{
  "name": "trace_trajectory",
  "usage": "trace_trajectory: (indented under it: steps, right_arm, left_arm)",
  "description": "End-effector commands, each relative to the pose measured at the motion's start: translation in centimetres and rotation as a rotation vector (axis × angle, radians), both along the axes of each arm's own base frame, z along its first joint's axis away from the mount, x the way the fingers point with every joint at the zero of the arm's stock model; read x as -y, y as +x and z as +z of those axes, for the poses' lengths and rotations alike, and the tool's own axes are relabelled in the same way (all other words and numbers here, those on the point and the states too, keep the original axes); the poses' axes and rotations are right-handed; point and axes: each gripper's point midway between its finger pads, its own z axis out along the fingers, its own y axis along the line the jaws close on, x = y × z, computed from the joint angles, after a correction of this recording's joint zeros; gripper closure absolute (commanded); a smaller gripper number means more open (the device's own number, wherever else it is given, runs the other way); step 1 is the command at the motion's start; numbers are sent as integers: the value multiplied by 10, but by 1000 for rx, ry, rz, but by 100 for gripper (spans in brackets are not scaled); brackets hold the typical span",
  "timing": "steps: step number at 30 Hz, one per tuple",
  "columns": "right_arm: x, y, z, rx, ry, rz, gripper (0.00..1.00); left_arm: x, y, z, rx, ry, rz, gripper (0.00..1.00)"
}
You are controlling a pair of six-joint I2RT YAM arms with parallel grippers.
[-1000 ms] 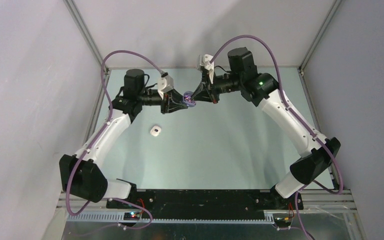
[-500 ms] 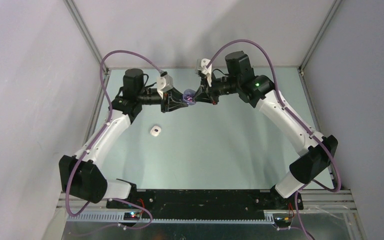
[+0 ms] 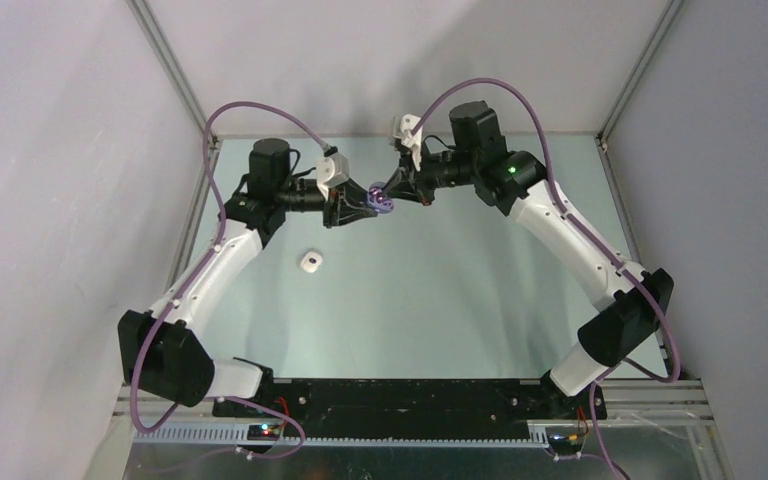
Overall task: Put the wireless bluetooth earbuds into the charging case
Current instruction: Insert the left earbud into the left side groove of the charging case.
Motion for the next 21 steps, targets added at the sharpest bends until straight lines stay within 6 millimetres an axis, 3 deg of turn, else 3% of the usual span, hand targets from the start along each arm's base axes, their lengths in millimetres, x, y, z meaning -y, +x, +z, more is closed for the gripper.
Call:
trace_trajectory:
  steps: [1,11,21]
  right_arm:
    - [-9,7,1,20,14,-9,100]
    - [-2,-4,-18,46,-43,27,100]
    - [10,3,-9,49,-7,-15,100]
  left_arm:
    - [5,-8,28,108,-22,-51,100]
    - [7,-5,32,76,-60,-32,100]
    - [9,-3,32,49,-67,-34,100]
